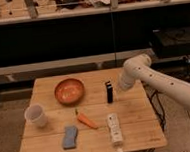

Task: Knock the eraser over

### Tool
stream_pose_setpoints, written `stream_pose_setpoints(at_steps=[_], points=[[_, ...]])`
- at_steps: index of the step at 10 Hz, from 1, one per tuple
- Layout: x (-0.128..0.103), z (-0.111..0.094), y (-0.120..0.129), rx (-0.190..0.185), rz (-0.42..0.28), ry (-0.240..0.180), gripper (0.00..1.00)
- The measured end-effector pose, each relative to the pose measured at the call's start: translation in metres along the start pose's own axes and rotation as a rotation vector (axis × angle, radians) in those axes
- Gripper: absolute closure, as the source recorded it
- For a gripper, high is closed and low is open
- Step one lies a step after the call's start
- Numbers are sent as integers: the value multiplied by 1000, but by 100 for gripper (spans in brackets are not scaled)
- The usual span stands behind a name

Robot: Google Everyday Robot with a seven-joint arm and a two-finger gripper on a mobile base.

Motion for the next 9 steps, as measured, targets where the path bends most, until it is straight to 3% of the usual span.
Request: stream_pose_setpoints(at_steps=[9], points=[[-39,14,-19,-6,-22,5,100]])
